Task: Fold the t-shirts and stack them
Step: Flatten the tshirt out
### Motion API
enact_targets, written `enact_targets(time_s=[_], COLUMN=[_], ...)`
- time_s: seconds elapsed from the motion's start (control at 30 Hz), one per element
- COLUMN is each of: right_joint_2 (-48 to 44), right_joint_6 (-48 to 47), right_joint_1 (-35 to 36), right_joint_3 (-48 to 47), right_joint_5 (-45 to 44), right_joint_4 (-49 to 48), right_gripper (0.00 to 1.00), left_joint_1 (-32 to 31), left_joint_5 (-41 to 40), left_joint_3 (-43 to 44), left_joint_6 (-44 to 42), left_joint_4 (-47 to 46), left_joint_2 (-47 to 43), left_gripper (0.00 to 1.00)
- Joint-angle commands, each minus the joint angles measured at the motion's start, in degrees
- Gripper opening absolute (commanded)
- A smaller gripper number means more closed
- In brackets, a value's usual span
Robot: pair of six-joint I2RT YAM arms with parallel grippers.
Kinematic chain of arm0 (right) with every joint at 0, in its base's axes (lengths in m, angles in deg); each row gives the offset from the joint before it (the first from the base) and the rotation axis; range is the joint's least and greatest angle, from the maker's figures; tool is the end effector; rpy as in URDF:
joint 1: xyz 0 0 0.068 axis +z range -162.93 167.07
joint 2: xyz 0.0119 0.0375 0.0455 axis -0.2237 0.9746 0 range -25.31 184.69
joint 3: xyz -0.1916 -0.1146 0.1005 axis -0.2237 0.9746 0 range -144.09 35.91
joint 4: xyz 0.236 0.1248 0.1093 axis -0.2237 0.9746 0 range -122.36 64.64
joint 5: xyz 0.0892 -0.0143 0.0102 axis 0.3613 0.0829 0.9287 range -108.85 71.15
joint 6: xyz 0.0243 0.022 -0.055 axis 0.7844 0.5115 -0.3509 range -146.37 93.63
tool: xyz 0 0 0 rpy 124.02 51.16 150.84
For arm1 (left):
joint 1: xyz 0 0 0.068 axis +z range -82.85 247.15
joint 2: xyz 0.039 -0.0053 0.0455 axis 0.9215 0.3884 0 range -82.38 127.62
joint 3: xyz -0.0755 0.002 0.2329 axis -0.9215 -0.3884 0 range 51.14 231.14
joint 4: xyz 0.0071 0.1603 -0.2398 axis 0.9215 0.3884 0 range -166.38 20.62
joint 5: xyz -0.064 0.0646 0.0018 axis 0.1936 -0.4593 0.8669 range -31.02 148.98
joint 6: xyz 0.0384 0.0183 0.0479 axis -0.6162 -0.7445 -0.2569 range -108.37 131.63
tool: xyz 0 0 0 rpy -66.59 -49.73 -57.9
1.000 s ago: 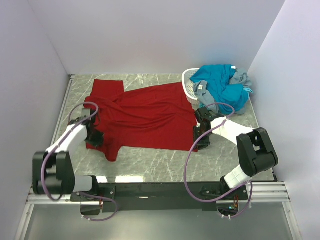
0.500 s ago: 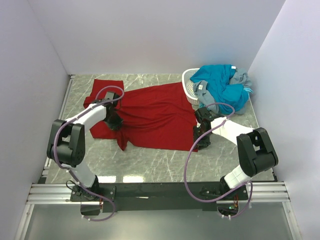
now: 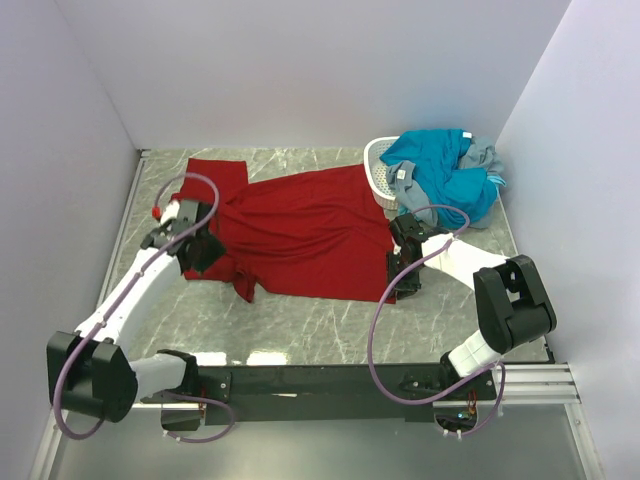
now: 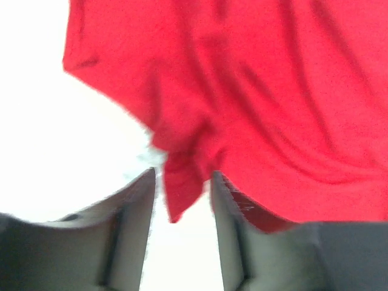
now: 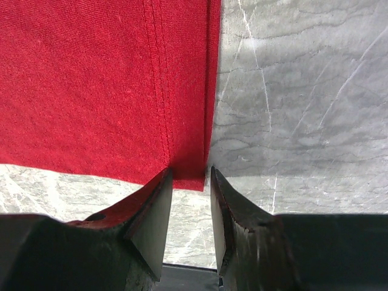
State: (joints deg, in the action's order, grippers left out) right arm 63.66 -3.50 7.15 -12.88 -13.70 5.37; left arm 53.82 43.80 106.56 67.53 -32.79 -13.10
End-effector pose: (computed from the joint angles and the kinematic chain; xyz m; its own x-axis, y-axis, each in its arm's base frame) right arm 0.2704 0.1035 0.0970 -0.9859 0.0518 -0.1589 0.0257 0.9864 0.1622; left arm 0.2779 -0.0525 0.2232 -0.5305 -0.6956 -0.4844 -0.6314 0.7056 -0.3217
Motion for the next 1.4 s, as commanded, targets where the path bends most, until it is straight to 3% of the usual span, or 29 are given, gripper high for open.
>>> enact_targets(time_s=[0.0, 0.13, 0.47, 0.93, 1.13, 1.37], right_joint_2=[0.2, 0.2, -1.0, -1.3, -1.3, -1.9], right_joint_6=[-0.4, -0.5, -0.3, -0.2, -0.2, 0.0], right_joint_1=[-0.1, -0.3, -0.2, -0.2, -0.3, -0.3], right_joint_3=[-2.0, -1.8, -0.9, -1.0, -0.9, -0.6], right_joint_5=[-0.8, -0.3, 0.0, -0.3, -0.3, -0.7], right_joint_4=[0.3, 0.3, 0.0, 0.0, 0.0, 0.1], right_gripper=[0.39, 0.39, 0.39, 0.39, 0.39, 0.39], left_joint_1=[0.3, 0.3, 2.1, 3.2, 3.4, 3.6], left_joint_5=[0.3, 3.9, 8.8, 7.0, 5.8, 4.9], left_joint_3=[-7.1, -12.7, -18.5, -20.2, -19.4, -18.9], left_joint_6=[1.6, 0.4, -2.1, -2.6, -3.0, -2.8], left_joint_4=[-0.2, -7.5, -18.9, -24.1, -24.3, -21.8], left_joint_2=[-0.5, -1.3, 2.4, 4.6, 5.6, 5.0], left_gripper=[0.42, 0.32, 0.37, 0.48, 0.39, 0.18])
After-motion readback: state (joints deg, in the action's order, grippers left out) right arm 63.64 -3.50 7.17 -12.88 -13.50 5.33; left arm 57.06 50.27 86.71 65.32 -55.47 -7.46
